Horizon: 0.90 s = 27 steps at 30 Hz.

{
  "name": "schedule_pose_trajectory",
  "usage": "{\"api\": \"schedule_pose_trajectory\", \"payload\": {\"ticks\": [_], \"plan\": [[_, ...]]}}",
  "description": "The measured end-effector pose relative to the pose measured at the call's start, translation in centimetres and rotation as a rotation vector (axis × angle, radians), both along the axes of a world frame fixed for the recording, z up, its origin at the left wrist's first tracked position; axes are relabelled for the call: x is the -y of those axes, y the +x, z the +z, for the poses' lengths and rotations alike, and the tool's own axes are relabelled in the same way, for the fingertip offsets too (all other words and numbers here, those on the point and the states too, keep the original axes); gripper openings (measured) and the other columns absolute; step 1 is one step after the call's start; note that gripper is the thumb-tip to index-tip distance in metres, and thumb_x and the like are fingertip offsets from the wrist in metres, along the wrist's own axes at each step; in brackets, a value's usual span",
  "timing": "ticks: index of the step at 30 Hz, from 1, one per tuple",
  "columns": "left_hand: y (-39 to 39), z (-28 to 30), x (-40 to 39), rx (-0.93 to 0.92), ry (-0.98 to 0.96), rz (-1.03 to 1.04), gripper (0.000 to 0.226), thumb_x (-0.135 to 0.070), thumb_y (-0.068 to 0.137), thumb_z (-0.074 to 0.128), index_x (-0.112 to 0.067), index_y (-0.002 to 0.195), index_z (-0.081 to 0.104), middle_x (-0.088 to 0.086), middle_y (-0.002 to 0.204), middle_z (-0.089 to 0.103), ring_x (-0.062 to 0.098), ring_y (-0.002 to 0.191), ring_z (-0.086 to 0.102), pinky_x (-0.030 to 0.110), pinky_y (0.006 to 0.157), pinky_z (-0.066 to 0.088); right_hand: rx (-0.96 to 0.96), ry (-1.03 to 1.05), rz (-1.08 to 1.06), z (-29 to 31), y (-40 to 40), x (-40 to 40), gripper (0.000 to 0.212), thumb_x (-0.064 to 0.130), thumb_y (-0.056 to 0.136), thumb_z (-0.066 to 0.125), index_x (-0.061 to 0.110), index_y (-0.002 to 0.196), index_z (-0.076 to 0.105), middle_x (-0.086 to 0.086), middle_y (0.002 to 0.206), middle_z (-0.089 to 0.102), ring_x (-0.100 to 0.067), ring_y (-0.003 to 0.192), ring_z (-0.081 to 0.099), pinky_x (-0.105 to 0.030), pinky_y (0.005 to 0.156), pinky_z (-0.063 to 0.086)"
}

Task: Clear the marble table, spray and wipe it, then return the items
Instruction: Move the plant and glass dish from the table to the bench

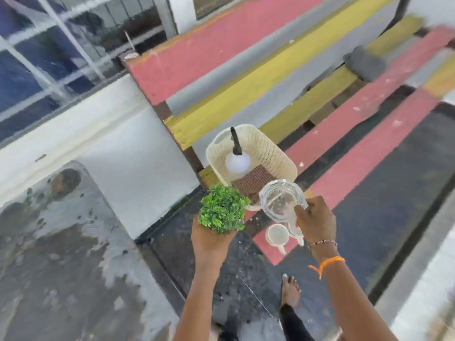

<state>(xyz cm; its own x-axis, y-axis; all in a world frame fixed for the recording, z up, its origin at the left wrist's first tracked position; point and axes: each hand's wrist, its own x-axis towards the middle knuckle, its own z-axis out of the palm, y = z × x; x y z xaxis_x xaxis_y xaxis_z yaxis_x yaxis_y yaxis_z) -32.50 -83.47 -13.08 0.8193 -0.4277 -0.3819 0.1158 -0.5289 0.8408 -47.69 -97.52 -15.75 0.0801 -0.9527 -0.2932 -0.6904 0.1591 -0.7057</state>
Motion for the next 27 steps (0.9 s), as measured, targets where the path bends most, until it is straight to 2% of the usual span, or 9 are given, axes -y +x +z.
{"api": "schedule_pose_trajectory", "payload": {"ticks": [5, 8, 11, 14, 19, 21, 24, 26, 27], "plan": [[-8.0, -3.5, 8.3, -0.074, 0.101, -0.121, 0.057, -0.004, 0.057, 0.084, -0.011, 0.107, 0.058, -0.015, 0.076, 0.056, 0.002, 0.070, 0.057, 0.001, 0.050, 0.037, -0.020, 0.065, -0.148, -3.6, -8.0, 6.8, 0.016, 0.017, 0.080, 0.059, 0.010, 0.091, 0.050, -0.015, 0.074, 0.068, -0.031, 0.078, 0.057, -0.034, 0.065, 0.038], [-11.5, -5.6, 12.3, -0.140, 0.162, -0.202, 0.064, -0.002, 0.059, 0.081, -0.007, 0.115, 0.052, -0.006, 0.087, 0.057, 0.013, 0.080, 0.059, 0.014, 0.062, 0.042, 0.002, 0.062, -0.197, -5.6, -11.0, 9.8, 0.016, 0.020, 0.082, 0.061, 0.013, 0.086, 0.047, -0.007, 0.061, 0.065, -0.019, 0.060, 0.053, -0.027, 0.053, 0.031], [-13.9, -7.2, 15.6, -0.176, 0.157, -0.239, 0.074, 0.000, 0.057, 0.082, -0.012, 0.121, 0.047, -0.012, 0.089, 0.054, 0.006, 0.079, 0.054, 0.020, 0.071, 0.042, 0.015, 0.059, -0.224, -7.6, -12.8, 12.4, 0.014, 0.019, 0.083, 0.060, 0.013, 0.088, 0.048, 0.000, 0.055, 0.060, -0.009, 0.055, 0.054, -0.020, 0.053, 0.033], [-15.3, -9.2, 18.7, -0.208, 0.170, -0.216, 0.077, 0.000, 0.058, 0.081, -0.013, 0.124, 0.043, -0.016, 0.087, 0.050, 0.007, 0.081, 0.053, 0.020, 0.072, 0.040, 0.021, 0.076, -0.237, -10.0, -13.9, 15.1, 0.015, 0.019, 0.084, 0.060, 0.014, 0.087, 0.047, -0.003, 0.059, 0.061, -0.010, 0.053, 0.056, -0.022, 0.052, 0.034], [-15.9, -13.1, 23.3, -0.301, 0.201, -0.205, 0.072, 0.005, 0.054, 0.082, -0.003, 0.117, 0.049, 0.009, 0.105, 0.063, 0.025, 0.095, 0.060, 0.031, 0.076, 0.048, 0.019, 0.137, -0.231, -14.5, -14.2, 18.1, 0.013, 0.013, 0.082, 0.057, 0.015, 0.086, 0.045, 0.003, 0.054, 0.056, -0.023, 0.061, 0.057, -0.029, 0.061, 0.038], [-16.1, -14.3, 24.4, -0.324, 0.241, -0.177, 0.071, 0.007, 0.056, 0.080, 0.000, 0.118, 0.048, 0.007, 0.108, 0.061, 0.023, 0.093, 0.058, 0.029, 0.075, 0.046, 0.019, 0.161, -0.222, -16.1, -14.2, 18.6, 0.012, 0.012, 0.082, 0.056, 0.016, 0.087, 0.045, 0.003, 0.055, 0.056, -0.023, 0.062, 0.057, -0.028, 0.062, 0.038], [-15.9, -16.0, 25.5, -0.416, 0.296, -0.111, 0.046, 0.011, 0.064, 0.074, 0.002, 0.102, 0.051, 0.016, 0.102, 0.062, 0.019, 0.084, 0.058, 0.032, 0.074, 0.051, 0.004, 0.182, -0.213, -18.1, -14.4, 19.3, 0.012, 0.012, 0.083, 0.056, 0.013, 0.093, 0.049, 0.000, 0.061, 0.057, -0.022, 0.061, 0.056, -0.028, 0.062, 0.040], [-16.0, -15.8, 26.2, -0.290, 0.355, -0.219, 0.013, -0.001, 0.089, 0.051, -0.011, 0.080, 0.049, 0.009, 0.081, 0.054, 0.014, 0.068, 0.059, 0.022, 0.067, 0.049, 0.007, 0.189, -0.207, -18.9, -14.4, 19.7, 0.013, 0.011, 0.084, 0.056, 0.011, 0.096, 0.051, 0.004, 0.059, 0.054, -0.023, 0.060, 0.060, -0.030, 0.062, 0.046], [-16.0, -15.6, 26.5, -0.305, 0.323, -0.124, 0.024, -0.010, 0.095, 0.037, -0.014, 0.073, 0.047, 0.007, 0.075, 0.048, 0.017, 0.067, 0.057, 0.022, 0.072, 0.045, 0.010, 0.194, -0.205, -19.3, -14.4, 19.8, 0.015, 0.010, 0.084, 0.056, 0.010, 0.099, 0.052, 0.006, 0.058, 0.052, -0.023, 0.061, 0.062, -0.034, 0.065, 0.048]]}}
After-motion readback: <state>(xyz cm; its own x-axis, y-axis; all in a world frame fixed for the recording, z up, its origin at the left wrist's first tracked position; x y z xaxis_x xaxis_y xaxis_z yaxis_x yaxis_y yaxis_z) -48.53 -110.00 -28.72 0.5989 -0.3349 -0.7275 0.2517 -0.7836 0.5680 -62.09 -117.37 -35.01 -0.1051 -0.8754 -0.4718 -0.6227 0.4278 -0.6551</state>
